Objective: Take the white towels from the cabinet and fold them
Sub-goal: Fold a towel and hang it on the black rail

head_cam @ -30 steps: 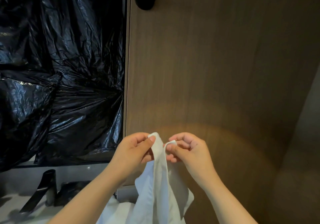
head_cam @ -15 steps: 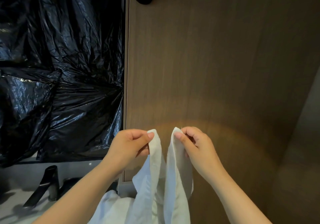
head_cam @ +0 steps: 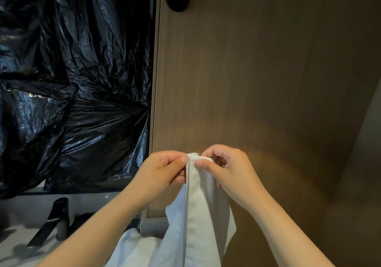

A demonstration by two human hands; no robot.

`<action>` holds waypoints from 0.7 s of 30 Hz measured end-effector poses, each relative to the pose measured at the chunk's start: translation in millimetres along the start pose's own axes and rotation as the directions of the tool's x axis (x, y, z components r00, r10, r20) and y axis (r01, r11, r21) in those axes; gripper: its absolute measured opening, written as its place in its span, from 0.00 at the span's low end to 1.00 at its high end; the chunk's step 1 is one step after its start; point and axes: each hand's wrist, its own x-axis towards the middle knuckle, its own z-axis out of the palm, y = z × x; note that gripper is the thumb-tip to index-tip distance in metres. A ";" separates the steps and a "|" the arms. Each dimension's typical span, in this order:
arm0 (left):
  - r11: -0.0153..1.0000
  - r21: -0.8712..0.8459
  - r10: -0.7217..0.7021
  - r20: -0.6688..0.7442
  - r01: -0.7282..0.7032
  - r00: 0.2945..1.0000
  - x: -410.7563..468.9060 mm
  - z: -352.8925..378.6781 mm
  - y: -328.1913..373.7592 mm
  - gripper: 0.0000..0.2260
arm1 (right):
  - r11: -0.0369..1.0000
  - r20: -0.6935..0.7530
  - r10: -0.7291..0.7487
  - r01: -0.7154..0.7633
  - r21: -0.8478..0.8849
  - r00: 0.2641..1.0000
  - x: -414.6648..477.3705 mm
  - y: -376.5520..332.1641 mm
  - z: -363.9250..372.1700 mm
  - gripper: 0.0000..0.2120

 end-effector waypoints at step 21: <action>0.953 0.283 0.118 -0.005 -0.112 0.993 -9.2 -8.5 4.9 0.10 | 0.997 0.023 0.038 -0.040 0.068 0.999 1.7 -5.0 5.6 0.06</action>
